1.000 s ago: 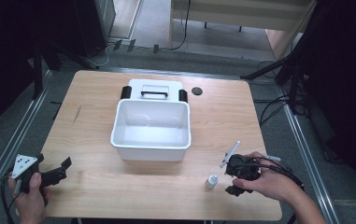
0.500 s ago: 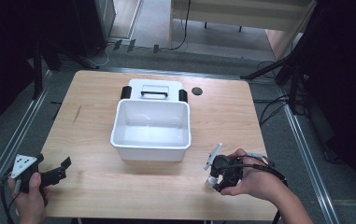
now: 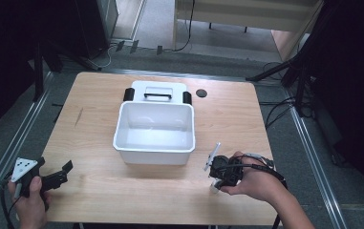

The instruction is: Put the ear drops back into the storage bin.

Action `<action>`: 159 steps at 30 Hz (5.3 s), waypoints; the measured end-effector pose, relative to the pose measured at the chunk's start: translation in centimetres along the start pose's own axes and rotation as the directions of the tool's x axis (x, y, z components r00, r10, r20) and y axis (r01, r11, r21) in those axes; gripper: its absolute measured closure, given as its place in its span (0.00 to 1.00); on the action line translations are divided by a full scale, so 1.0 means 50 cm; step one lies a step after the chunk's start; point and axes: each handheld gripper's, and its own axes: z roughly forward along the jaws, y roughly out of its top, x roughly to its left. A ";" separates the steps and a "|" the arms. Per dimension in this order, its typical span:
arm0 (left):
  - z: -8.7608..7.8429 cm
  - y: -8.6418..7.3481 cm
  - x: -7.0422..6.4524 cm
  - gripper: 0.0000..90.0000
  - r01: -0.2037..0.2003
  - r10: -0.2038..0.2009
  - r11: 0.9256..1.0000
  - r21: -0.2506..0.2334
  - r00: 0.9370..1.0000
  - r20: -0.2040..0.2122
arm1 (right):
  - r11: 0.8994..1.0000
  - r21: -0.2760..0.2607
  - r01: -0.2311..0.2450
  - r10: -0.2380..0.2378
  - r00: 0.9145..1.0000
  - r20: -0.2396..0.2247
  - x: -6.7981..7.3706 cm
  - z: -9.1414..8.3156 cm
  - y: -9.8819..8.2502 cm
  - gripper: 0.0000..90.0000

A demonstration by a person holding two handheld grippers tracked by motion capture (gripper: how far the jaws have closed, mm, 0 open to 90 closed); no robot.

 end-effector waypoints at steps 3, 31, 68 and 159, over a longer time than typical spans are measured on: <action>0.000 0.000 0.000 0.00 0.000 0.000 1.000 0.000 1.000 0.001 | 1.000 0.004 0.009 -0.009 1.000 0.003 -0.001 0.003 0.000 0.78; 0.001 0.001 0.000 0.00 -0.007 0.007 1.000 0.004 1.000 -0.002 | 0.996 -0.013 0.091 -0.091 0.995 0.031 -0.009 -0.047 0.010 0.80; 0.000 0.001 -0.001 0.00 -0.011 0.011 1.000 0.001 1.000 0.004 | 0.982 -0.100 0.159 -0.153 0.986 0.063 -0.070 -0.232 0.122 0.80; 0.001 0.001 -0.002 0.00 -0.016 0.016 1.000 0.005 1.000 0.019 | 0.966 0.087 0.245 -0.241 0.969 -0.047 -0.099 -0.048 0.303 0.80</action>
